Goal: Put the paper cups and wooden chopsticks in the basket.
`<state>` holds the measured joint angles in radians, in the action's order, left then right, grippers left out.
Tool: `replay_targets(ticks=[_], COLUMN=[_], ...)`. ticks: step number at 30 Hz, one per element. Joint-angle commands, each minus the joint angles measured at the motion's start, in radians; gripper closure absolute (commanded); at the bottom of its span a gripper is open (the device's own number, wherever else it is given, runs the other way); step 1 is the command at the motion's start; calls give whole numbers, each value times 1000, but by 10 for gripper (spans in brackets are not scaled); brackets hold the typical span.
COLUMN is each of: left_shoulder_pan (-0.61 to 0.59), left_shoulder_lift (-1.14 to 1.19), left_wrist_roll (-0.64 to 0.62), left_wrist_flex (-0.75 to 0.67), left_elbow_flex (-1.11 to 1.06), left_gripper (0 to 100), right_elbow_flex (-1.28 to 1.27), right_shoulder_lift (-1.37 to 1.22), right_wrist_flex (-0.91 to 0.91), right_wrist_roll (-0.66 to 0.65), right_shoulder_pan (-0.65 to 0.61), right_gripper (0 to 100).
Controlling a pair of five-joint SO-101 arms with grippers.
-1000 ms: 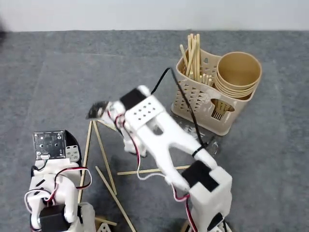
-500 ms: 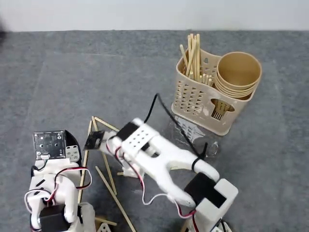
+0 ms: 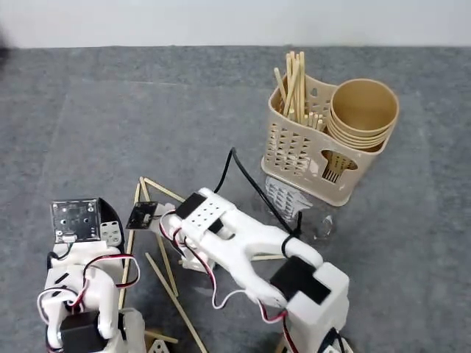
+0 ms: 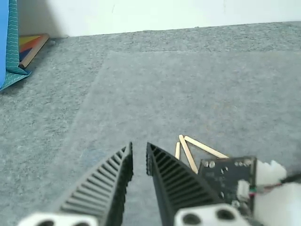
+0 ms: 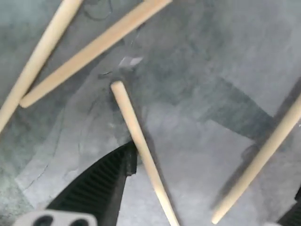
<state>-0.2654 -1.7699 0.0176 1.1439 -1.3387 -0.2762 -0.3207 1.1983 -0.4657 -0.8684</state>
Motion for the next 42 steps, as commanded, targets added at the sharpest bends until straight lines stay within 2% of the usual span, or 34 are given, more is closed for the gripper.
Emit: replay_targets(ticks=[1, 4, 9, 12, 19, 24, 37, 42], left_shoulder_pan=[-9, -9, -9, -9, -9, -9, -9, -9], left_shoulder_lift=[0, 0, 0, 0, 0, 0, 0, 0], left_wrist_roll=[15, 15, 17, 17, 17, 17, 17, 17], left_wrist_flex=[-8, -8, -8, -8, -8, -8, -8, -8], left_elbow_flex=[5, 5, 5, 5, 5, 5, 5, 5], left_gripper=[952, 952, 952, 952, 952, 952, 952, 952], right_elbow_flex=[114, 163, 218, 229, 233, 233, 416, 419], right_shoulder_lift=[-64, -104, -145, -148, -150, -142, -41, -10], right_wrist_flex=[45, 71, 77, 71, 53, 58, 292, 329], right_wrist_roll=[9, 6, 5, 5, 3, -49, -94, -92], right_shoulder_pan=[38, 36, 36, 41, 74, 96, 200, 203], right_gripper=[509, 602, 842, 920, 994, 991, 991, 991])
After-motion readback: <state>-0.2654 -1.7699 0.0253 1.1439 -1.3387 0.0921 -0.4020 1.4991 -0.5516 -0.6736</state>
